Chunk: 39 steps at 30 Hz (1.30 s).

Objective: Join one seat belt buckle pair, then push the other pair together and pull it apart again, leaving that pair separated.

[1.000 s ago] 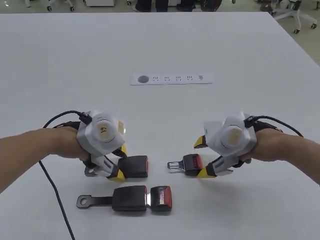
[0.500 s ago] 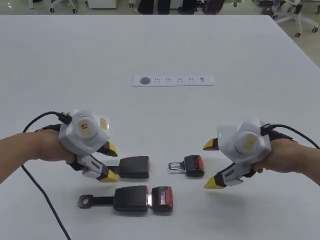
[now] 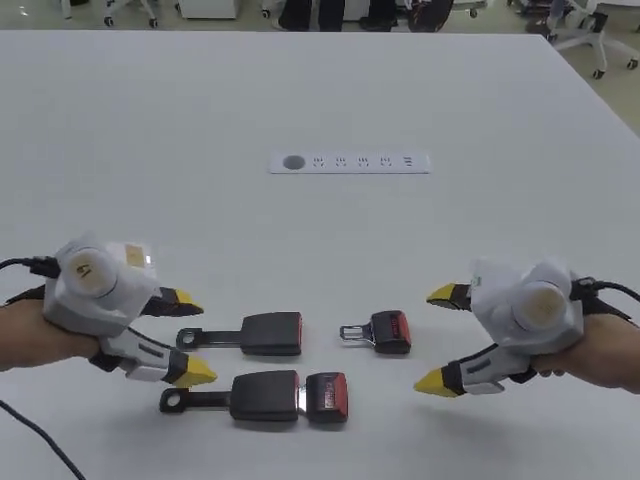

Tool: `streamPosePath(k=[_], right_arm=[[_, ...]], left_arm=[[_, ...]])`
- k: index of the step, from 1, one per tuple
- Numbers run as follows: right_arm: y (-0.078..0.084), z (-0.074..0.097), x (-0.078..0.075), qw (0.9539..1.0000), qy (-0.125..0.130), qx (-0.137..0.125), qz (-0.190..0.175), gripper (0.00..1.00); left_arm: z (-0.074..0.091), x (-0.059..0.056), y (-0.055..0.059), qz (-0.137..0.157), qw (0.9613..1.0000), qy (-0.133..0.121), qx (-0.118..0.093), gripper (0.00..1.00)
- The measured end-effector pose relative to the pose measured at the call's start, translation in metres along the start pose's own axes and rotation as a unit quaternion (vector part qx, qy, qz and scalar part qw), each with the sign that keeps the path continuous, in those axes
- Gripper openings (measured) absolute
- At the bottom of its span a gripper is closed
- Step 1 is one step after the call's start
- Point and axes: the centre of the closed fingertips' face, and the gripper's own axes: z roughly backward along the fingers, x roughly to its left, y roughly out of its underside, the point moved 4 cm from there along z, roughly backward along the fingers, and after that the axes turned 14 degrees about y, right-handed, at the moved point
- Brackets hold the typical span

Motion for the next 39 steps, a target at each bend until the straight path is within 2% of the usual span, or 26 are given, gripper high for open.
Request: streamPosePath(k=[5, 8, 9, 10, 13, 18, 22, 25, 26, 27, 30, 34, 37, 39], right_arm=[[0.002, 0.005, 0.005, 0.9989, 0.019, -0.018, -0.039, 0.72], [0.003, 0.007, 0.008, 0.9974, 0.03, -0.029, -0.059, 0.77], [0.002, 0.008, 0.008, 0.9965, 0.039, -0.039, -0.063, 0.79], [0.002, 0.008, 0.009, 0.996, 0.043, -0.044, -0.065, 0.8], [0.001, 0.012, 0.017, 0.9939, 0.052, -0.056, -0.079, 0.88], [0.003, 0.014, 0.026, 0.99, 0.063, -0.07, -0.106, 0.96], [0.002, 0.016, 0.04, 0.9858, 0.066, -0.082, -0.131, 0.99], [0.0, 0.018, 0.046, 0.983, 0.068, -0.087, -0.146, 0.99], [-0.001, 0.019, 0.047, 0.9817, 0.072, -0.091, -0.151, 0.99], [-0.004, 0.02, 0.048, 0.979, 0.08, -0.101, -0.158, 0.99], [-0.007, 0.021, 0.051, 0.9762, 0.086, -0.112, -0.165, 0.99], [-0.007, 0.021, 0.056, 0.9762, 0.085, -0.112, -0.165, 0.99], [-0.007, 0.022, 0.058, 0.9751, 0.089, -0.112, -0.17, 0.99], [-0.006, 0.022, 0.059, 0.9752, 0.089, -0.11, -0.17, 0.99]], left_arm=[[0.004, -0.011, 0.007, 0.005, 0.9989, -0.024, -0.04, 0.64], [0.005, -0.013, 0.014, 0.007, 0.9965, -0.045, -0.071, 0.68], [0.005, -0.015, 0.015, 0.01, 0.9958, -0.049, -0.076, 0.7], [0.005, -0.019, 0.013, 0.011, 0.9943, -0.055, -0.09, 0.72], [0.003, -0.026, 0.017, 0.018, 0.9913, -0.06, -0.116, 0.78], [-0.001, -0.036, 0.028, 0.025, 0.9894, -0.076, -0.121, 0.83], [-0.003, -0.04, 0.039, 0.034, 0.9852, -0.09, -0.142, 0.88], [-0.003, -0.047, 0.036, 0.036, 0.9819, -0.103, -0.155, 0.92], [-0.004, -0.052, 0.032, 0.042, 0.9803, -0.108, -0.159, 0.92], [-0.002, -0.05, 0.035, 0.05, 0.9774, -0.115, -0.17, 0.93], [-0.001, -0.05, 0.035, 0.06, 0.9714, -0.122, -0.194, 0.96], [-0.001, -0.055, 0.033, 0.058, 0.9703, -0.129, -0.196, 0.97], [0.0, -0.054, 0.033, 0.066, 0.9662, -0.125, -0.216, 1.0], [0.0, -0.055, 0.031, 0.066, 0.9655, -0.124, -0.219, 1.0]])
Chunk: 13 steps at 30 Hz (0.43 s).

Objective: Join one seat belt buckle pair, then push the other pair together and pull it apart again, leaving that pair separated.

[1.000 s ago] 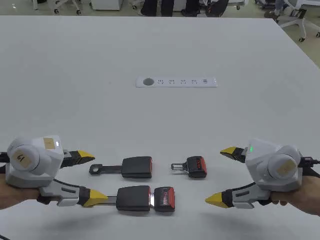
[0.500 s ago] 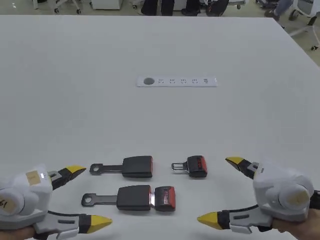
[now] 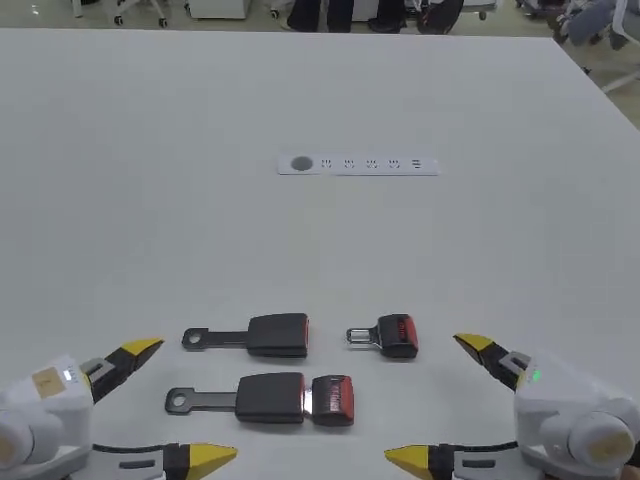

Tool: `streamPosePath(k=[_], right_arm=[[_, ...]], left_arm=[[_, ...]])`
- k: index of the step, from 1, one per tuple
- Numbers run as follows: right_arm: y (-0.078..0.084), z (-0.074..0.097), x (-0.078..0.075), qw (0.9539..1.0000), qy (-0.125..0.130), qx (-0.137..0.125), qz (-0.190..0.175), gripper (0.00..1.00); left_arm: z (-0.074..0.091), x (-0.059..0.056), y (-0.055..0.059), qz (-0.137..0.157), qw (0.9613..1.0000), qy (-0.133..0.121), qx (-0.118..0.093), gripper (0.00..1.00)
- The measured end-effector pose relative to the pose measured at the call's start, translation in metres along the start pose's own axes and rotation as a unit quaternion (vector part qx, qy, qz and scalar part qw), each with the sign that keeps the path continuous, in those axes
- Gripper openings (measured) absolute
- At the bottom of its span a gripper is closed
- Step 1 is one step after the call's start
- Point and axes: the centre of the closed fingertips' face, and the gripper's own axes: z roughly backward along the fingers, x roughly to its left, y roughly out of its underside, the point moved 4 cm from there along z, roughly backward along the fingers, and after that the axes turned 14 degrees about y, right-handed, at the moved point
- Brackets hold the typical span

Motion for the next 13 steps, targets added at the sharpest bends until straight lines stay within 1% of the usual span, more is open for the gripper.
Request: streamPosePath(k=[1, 3, 5, 8, 9, 13], right_arm=[[0.0007, 0.0002, 0.0008, 1.0, 0.0, 0.001, -0.001, 0.99], [0.002, 0.0, 0.0008, 1.0, 0.002, 0.004, -0.007, 0.99], [0.0024, -0.0002, 0.0002, 0.9999, 0.005, 0.003, -0.01, 0.99], [0.0026, -0.0007, -0.0003, 0.9999, 0.008, 0.002, -0.008, 0.99], [0.003, -0.0009, -0.0004, 0.9999, 0.008, 0.002, -0.009, 0.99], [0.0032, -0.0017, 0.0004, 0.9999, 0.007, 0.003, -0.012, 0.99]], left_arm=[[-0.0008, -0.002, -0.0023, 0.001, 1.0, 0.0, -0.001, 1.0], [-0.0004, 0.0004, -0.0015, 0.0, 1.0, 0.0, -0.003, 1.0], [-0.0013, -0.0015, -0.0049, 0.003, 1.0, 0.0, -0.007, 1.0], [0.0, 0.003, -0.002, 0.003, 1.0, 0.0, -0.007, 1.0], [-0.0008, 0.0011, -0.0038, 0.002, 1.0, -0.001, -0.005, 1.0], [-0.0008, 0.0021, -0.0033, 0.002, 1.0, 0.001, -0.005, 1.0]])
